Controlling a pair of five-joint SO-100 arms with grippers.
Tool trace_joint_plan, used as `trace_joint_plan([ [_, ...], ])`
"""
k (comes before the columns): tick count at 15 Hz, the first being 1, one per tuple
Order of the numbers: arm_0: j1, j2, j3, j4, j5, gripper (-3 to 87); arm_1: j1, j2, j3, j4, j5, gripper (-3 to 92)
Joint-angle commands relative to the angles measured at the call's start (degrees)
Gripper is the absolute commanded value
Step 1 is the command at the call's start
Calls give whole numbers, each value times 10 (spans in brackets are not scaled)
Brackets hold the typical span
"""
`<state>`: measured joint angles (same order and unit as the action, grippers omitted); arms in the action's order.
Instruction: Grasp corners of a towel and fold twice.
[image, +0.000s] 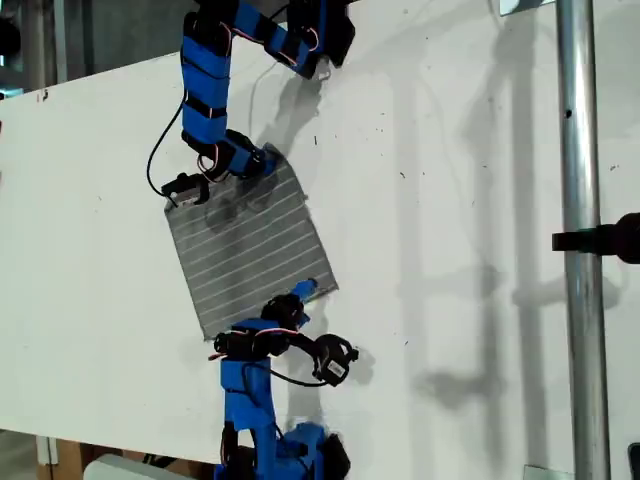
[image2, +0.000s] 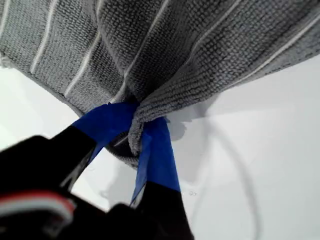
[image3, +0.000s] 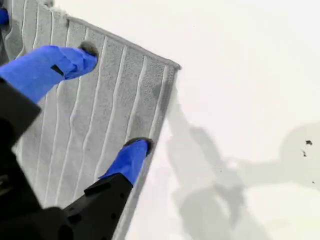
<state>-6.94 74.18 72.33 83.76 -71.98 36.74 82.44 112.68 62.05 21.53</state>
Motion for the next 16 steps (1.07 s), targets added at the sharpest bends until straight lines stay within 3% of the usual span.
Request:
trace_joint_plan([
  [1, -17, -73, -114, 27, 14, 308, -2, -1, -9, 4, -8, -2],
  [10, -67, -272, -214, 55, 24, 274, -9, 2, -9, 1, -8, -2],
  [14, -62, -275, -220, 44, 50, 90, -8, 3, -8, 1, -8, -2],
  [16, -50, -246, -227, 51, 42, 145, -8, 3, -8, 1, -8, -2],
])
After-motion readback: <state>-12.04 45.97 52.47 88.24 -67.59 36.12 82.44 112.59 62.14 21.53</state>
